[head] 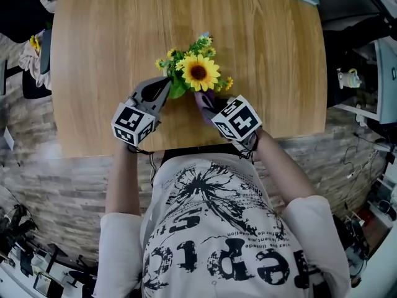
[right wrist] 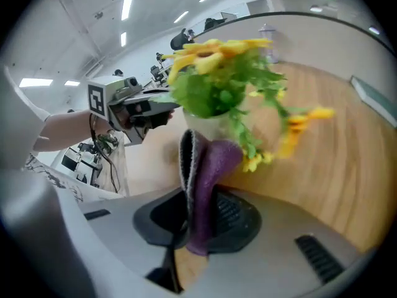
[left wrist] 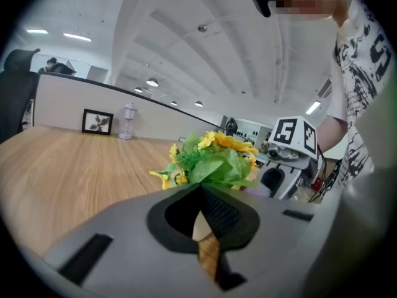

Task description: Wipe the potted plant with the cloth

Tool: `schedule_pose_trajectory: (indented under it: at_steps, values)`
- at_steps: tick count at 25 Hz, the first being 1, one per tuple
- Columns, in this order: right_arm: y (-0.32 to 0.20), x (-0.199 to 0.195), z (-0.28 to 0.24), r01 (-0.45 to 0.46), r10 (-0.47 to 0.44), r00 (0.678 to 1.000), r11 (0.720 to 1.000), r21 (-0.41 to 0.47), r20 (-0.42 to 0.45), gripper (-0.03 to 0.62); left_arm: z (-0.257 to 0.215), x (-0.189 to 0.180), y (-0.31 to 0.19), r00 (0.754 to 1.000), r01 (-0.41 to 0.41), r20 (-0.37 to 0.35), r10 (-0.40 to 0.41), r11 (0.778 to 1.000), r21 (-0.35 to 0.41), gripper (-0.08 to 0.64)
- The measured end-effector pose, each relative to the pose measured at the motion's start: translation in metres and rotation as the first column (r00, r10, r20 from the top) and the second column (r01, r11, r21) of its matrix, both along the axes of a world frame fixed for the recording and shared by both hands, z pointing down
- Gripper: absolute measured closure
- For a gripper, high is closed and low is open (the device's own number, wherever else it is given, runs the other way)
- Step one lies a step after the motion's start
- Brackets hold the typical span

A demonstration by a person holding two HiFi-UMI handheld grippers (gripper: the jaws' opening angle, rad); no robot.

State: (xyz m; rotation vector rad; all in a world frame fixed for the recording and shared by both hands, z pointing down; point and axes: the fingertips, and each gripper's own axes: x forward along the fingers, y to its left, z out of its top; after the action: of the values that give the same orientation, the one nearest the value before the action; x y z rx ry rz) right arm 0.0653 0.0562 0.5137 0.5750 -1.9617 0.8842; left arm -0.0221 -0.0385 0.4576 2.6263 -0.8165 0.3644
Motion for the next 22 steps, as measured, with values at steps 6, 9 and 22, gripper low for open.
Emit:
schedule_pose_trajectory:
  at_steps: [6, 9, 22]
  values:
    - [-0.042, 0.079, -0.003, -0.076, 0.081, 0.987, 0.996, 0.044, -0.138, 0.512, 0.000, 0.000, -0.001, 0.998, 0.059, -0.001, -0.059, 0.998, -0.017, 0.557]
    - [-0.071, 0.099, -0.007, -0.080, 0.097, 0.978, 0.992, 0.098, -0.184, 0.511, 0.000, 0.001, -0.001, 0.998, 0.064, 0.004, -0.064, 0.998, -0.025, 0.557]
    - [-0.220, 0.080, -0.035, 0.156, -0.068, 0.963, 0.931, 0.331, -0.260, 0.511, -0.001, 0.000, -0.004, 0.989, 0.145, 0.038, -0.144, 0.988, -0.048, 0.557]
